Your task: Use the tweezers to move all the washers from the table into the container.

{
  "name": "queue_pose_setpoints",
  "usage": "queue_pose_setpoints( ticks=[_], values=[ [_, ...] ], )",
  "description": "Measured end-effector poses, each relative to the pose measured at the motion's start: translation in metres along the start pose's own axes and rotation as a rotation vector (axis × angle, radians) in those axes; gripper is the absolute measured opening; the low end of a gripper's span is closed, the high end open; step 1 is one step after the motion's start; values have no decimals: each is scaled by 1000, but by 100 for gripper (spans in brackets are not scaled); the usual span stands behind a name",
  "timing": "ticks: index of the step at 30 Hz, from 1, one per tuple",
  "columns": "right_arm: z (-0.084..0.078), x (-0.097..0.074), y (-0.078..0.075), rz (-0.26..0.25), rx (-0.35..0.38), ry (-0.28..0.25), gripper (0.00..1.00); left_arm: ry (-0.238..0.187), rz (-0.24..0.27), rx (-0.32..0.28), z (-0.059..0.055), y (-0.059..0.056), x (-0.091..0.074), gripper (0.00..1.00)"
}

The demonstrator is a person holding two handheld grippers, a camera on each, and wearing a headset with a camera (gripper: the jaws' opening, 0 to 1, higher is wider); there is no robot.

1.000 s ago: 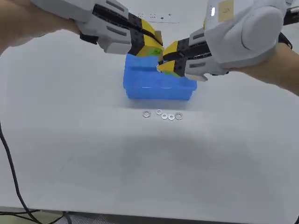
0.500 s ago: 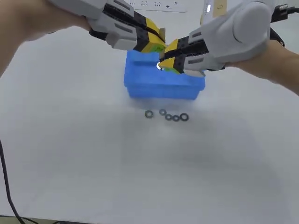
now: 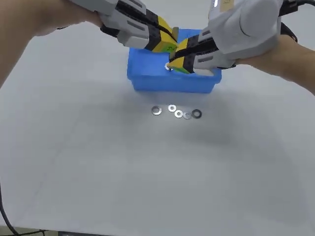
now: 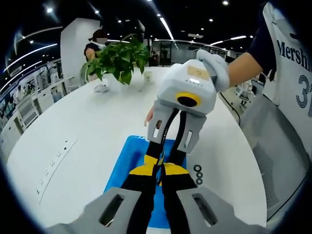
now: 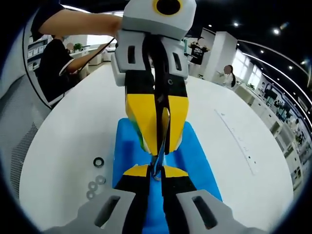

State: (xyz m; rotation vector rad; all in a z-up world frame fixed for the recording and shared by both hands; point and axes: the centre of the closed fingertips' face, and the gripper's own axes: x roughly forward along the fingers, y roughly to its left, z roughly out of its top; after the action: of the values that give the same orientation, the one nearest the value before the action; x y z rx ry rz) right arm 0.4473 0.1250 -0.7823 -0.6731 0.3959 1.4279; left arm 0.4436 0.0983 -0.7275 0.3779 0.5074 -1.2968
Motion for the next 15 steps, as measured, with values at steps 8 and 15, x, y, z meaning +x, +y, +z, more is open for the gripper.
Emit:
queue_pose_setpoints(
  ticks=[8,15],
  values=[
    [-2,1,0,4,1,2,10,-7,-1,9,0,-1,2,7],
    [-1,-4,-2,-10,-21,5,11,-11,8,17,4,-2,0,7]
  ],
)
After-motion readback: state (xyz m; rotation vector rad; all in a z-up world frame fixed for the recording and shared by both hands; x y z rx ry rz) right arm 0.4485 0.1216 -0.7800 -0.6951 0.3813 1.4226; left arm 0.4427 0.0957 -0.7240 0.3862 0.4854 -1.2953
